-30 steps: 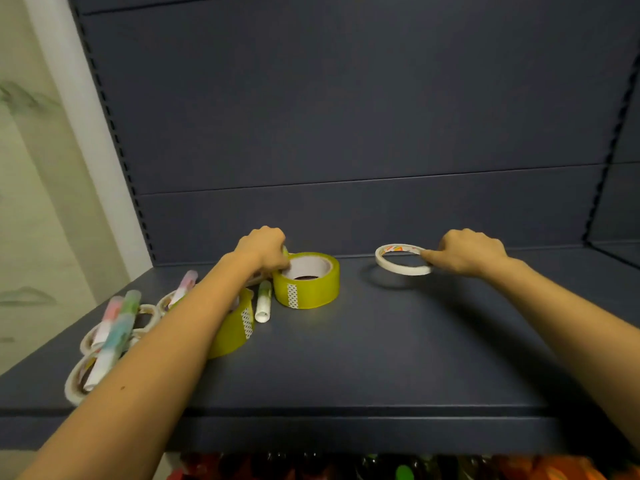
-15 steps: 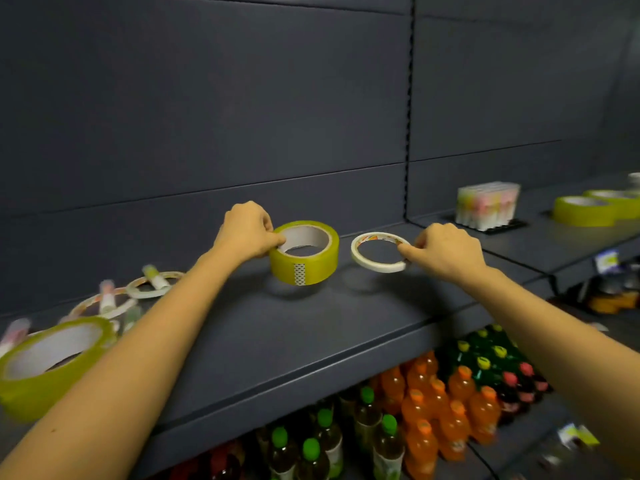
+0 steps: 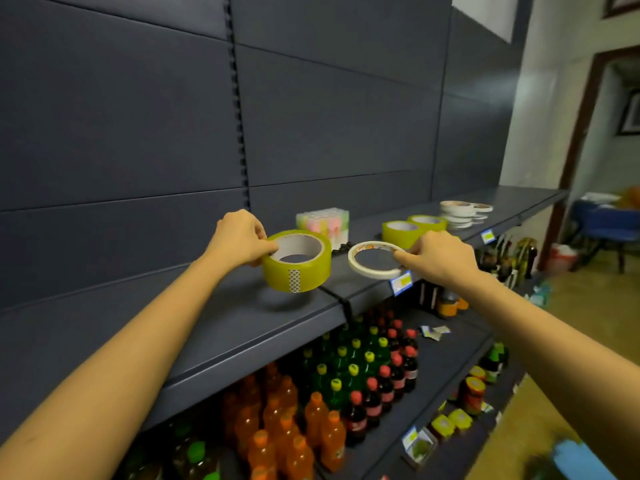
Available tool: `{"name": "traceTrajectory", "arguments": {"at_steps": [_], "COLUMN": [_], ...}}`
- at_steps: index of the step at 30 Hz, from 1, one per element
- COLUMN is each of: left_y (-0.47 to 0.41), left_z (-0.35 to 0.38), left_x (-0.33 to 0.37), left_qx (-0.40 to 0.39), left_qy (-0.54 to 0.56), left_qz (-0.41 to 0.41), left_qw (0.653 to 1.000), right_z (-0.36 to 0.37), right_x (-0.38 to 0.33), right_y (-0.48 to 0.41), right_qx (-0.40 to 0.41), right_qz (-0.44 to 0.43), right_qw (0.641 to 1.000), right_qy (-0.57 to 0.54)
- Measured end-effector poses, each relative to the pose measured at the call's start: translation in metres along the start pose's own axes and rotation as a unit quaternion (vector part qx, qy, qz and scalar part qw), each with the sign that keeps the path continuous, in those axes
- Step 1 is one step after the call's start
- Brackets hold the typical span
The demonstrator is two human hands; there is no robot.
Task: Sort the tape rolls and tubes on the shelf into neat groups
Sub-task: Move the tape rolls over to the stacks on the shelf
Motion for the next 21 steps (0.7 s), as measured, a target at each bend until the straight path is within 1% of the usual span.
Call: {"name": "traceTrajectory", "arguments": {"at_steps": [3,8,15,21], "left_y": [-0.016,-0.046,-0.103,-0.167], "left_z": [0.035,0.082,0.124,0.162], "left_x": [0.036,0.088,0.143,0.165], "left_qx": [0.003,-0.007,-0.011,0.003], "left_qy": [0.009,0.004,-0.015,0.001], "left_qz": [0.002,0.007,0.018,-0.007], "left_qw": [1.000,1.000,1.000,1.000], "right_z": [-0.003,0.001,0.005,0.024], "right_x": [0.051,0.121,0.188,0.235], "right_y": [-0.017,-0.042,-0.093,-0.141], "right_qx": [0.021,0.011,0.020,0.023], "right_qz": [0.008,0.038,0.058,0.049], "right_qw": [1.000,0.999,0.998,0.998], "right_qy": [0.008,0.018,0.020,0.025]}}
Point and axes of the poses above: each hand's wrist, its own y-axis away from the middle knuckle, its own z-axis out of the palm, x = y × z, the point moved 7 cm from there along -y, towards the middle knuckle, and after that the axes turned 6 degrees about z, right-handed, at the moved point
